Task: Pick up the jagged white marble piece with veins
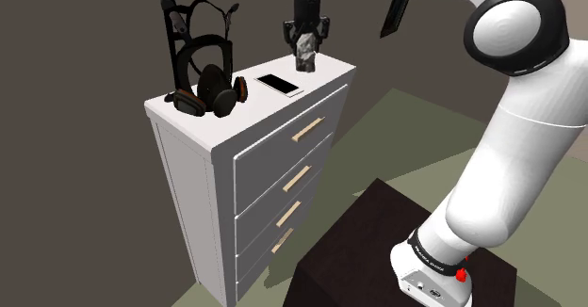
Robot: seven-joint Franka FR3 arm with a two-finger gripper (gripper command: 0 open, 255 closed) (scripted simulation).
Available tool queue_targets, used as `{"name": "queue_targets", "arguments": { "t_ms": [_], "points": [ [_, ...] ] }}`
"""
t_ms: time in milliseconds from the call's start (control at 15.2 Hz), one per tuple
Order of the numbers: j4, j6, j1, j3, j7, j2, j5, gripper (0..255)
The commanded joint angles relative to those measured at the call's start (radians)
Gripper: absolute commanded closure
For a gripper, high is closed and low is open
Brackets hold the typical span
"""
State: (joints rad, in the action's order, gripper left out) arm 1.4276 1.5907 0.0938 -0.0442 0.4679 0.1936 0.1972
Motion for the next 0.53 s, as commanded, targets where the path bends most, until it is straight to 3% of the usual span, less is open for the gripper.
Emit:
{"name": "queue_targets", "arguments": {
  "t_ms": [0,462],
  "points": [
    [-0.036,-0.029,0.0,0.0,-0.006,0.007,0.0,255],
    [-0.164,-0.124,-0.004,0.0,-0.021,0.038,0.003,255]
  ]
}}
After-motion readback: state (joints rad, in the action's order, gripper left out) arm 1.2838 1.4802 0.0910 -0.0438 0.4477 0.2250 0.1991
